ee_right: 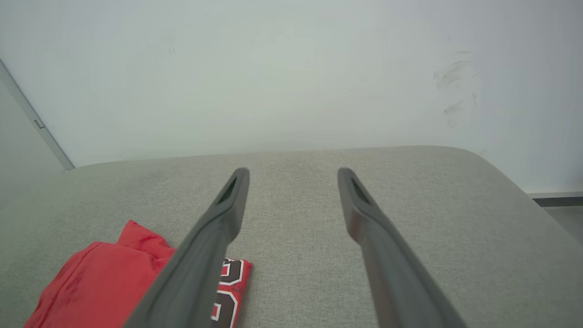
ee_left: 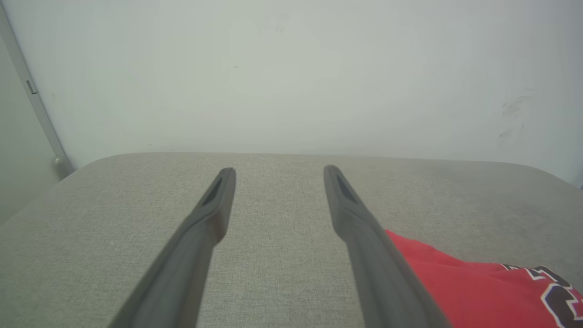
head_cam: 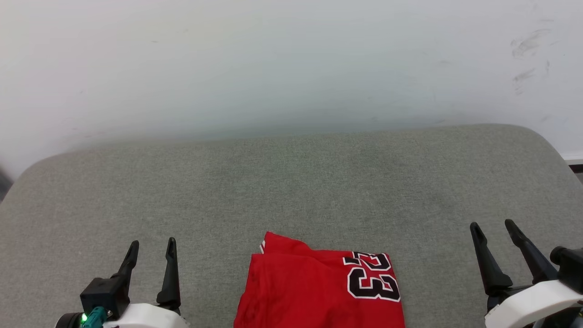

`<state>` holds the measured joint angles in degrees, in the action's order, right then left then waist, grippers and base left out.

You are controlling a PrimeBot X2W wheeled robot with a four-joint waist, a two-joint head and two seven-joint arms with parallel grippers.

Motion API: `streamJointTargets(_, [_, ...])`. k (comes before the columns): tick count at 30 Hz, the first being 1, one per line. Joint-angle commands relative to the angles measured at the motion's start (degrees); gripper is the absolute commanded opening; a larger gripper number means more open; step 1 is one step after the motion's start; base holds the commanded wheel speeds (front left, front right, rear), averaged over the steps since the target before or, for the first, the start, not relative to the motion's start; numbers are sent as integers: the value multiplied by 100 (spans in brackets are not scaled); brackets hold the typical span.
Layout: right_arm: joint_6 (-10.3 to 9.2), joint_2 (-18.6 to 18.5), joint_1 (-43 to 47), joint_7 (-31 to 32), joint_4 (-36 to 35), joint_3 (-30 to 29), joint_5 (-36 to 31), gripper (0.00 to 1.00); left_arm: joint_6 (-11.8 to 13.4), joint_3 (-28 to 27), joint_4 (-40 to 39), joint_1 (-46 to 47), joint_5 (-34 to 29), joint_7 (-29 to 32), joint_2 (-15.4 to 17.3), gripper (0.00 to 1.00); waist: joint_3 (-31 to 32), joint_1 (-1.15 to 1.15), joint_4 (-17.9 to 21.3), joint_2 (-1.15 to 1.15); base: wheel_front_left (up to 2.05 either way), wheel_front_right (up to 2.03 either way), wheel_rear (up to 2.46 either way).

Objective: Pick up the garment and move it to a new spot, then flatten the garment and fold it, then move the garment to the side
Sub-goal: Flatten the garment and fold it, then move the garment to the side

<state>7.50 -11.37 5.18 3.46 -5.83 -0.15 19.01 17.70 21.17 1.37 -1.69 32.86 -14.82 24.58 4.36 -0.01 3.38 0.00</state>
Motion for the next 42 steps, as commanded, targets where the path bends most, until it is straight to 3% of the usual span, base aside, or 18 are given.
streamJointTargets(1, [-2, 27, 74, -5, -50, -1, -22, 100, -3, -18, -2, -40, -39, -28, 0, 100, 1, 1, 0, 0, 0, 0, 0])
streamJointTargets(12, [-2, 72, -23, 324, -100, -78, 23, 100, 4, -61, 47, 38, 11, -35, -46, 100, -39, 1, 4, 0, 0, 0, 0])
streamJointTargets(21, [-2, -517, -137, 1910, 947, -1220, 965, 100, -4, -153, -61, 100, -59, -44, -176, 100, -159, 1, -221, 0, 0, 0, 0])
streamJointTargets(26, [-2, -642, -190, 3195, 1865, -1713, 1551, 100, -71, -214, -83, 189, -170, -48, -326, 100, -263, 1, -473, 0, 0, 0, 0])
streamJointTargets(30, [-1, -364, -335, 4204, 2350, -1952, 1980, 100, -135, -265, -86, 207, -276, -48, -457, 100, -377, 1, -655, 0, 0, 0, 0])
streamJointTargets(34, [-2, 199, -622, 5123, 2383, -2058, 2839, 100, -205, -319, -74, 257, -362, -43, -557, 100, -557, 1, -773, 0, 0, 0, 0])
streamJointTargets(37, [-2, 535, -821, 5481, 2354, -2088, 3344, 100, -273, -314, -69, 388, -436, -43, -647, 100, -758, 1, -853, 0, 0, 0, 0])
streamJointTargets(42, [-2, 720, -1201, 5692, 2576, -1877, 3718, 100, -406, -286, 54, 676, -527, -44, -730, 100, -1039, 1, -979, 0, 0, 0, 0])
